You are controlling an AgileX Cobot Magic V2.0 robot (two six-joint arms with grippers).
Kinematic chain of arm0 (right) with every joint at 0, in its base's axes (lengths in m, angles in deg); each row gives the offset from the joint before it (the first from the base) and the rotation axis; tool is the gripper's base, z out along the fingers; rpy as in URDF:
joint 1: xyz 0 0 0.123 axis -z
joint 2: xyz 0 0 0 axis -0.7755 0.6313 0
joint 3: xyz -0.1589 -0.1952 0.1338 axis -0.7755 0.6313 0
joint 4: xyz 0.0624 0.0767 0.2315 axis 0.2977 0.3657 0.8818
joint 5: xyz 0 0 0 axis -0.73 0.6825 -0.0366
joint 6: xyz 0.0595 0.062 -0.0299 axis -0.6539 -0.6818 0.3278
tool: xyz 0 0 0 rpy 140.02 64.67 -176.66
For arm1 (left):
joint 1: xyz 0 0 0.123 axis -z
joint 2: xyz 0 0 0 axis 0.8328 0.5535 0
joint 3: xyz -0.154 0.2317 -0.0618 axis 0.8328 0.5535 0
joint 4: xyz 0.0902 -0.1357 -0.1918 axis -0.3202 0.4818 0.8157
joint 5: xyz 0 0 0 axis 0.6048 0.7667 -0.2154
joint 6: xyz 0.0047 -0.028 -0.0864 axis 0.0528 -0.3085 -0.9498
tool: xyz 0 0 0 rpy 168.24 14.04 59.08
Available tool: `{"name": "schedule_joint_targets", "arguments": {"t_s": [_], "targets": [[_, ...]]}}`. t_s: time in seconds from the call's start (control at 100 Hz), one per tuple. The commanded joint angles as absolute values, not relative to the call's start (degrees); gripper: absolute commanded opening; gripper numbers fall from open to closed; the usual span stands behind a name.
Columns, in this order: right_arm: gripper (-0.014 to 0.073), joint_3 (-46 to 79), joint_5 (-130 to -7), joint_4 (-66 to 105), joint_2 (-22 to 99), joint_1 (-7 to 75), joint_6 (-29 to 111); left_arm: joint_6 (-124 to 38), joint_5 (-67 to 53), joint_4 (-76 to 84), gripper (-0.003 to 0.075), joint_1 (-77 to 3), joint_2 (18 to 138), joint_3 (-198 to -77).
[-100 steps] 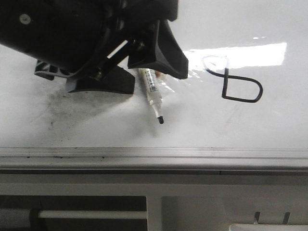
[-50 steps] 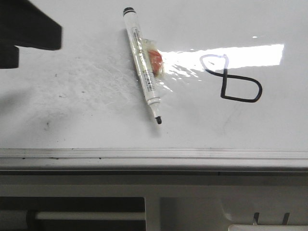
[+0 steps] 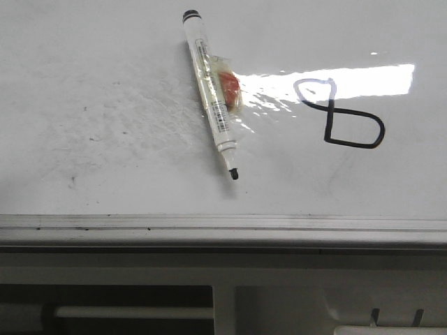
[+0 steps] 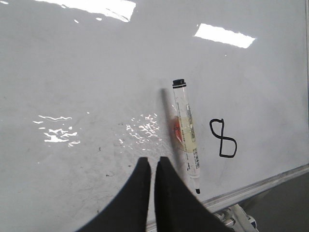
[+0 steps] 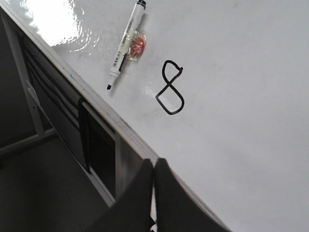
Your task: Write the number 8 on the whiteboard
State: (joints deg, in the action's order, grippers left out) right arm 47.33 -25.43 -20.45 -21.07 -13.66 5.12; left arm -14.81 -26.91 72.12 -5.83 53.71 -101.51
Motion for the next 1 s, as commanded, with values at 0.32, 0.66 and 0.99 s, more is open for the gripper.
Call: {"name": "schedule_joint_targets", "arguments": {"t_s": [0.32,0.66,0.99], "targets": [[-0.0042,46.2,-29.8,-21.9,-21.6,-13.7,5.0,-11.2,-29.2,68.1,-0.0020,-6.1,53.4,-102.7],[-0.0042,46.2,-29.8,-21.9,-21.6,-13.7,5.0,-20.4,-30.8,36.0,-0.0020,-24.0,42.4,-90.0],[-0.0042,46.2,-29.8,-21.9,-21.6,-13.7,5.0,-81.7,-29.7,-16.5,-0.0020,-40.0,31.1,-78.0]]}}
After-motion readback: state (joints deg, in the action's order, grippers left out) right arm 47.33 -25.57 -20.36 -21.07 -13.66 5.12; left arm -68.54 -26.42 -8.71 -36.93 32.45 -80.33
